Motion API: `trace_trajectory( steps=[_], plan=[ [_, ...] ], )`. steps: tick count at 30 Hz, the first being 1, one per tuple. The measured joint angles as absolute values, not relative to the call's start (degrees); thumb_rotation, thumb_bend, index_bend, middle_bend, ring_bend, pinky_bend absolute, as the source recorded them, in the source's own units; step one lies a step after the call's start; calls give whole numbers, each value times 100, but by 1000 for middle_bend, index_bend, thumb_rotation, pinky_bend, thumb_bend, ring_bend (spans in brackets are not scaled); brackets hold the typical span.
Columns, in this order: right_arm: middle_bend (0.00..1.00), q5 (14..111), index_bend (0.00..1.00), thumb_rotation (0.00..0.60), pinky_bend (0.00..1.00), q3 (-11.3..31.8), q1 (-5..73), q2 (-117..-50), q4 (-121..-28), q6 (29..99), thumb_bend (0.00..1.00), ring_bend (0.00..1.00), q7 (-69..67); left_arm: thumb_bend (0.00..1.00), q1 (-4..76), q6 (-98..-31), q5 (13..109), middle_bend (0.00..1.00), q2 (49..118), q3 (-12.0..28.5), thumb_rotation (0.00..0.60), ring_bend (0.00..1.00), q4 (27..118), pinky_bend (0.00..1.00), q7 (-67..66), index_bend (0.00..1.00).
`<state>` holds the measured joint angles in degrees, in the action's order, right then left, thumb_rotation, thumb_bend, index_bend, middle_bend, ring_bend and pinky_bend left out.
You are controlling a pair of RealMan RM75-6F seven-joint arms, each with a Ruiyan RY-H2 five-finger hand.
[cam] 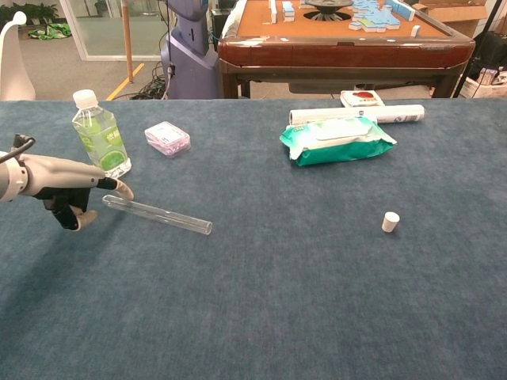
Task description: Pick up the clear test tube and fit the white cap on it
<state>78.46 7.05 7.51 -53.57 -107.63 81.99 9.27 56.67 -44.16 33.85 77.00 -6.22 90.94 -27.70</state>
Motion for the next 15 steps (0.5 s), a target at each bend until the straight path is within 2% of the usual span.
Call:
trace_trajectory(
  steps=[15],
  plan=[
    [84,7851,128,600,10,701,739,-5365,-10773,8221,302,0,936,613,5645,-4504,3136,1000,7356,-730,600,1000,9728,1000,-2937,124]
  ],
)
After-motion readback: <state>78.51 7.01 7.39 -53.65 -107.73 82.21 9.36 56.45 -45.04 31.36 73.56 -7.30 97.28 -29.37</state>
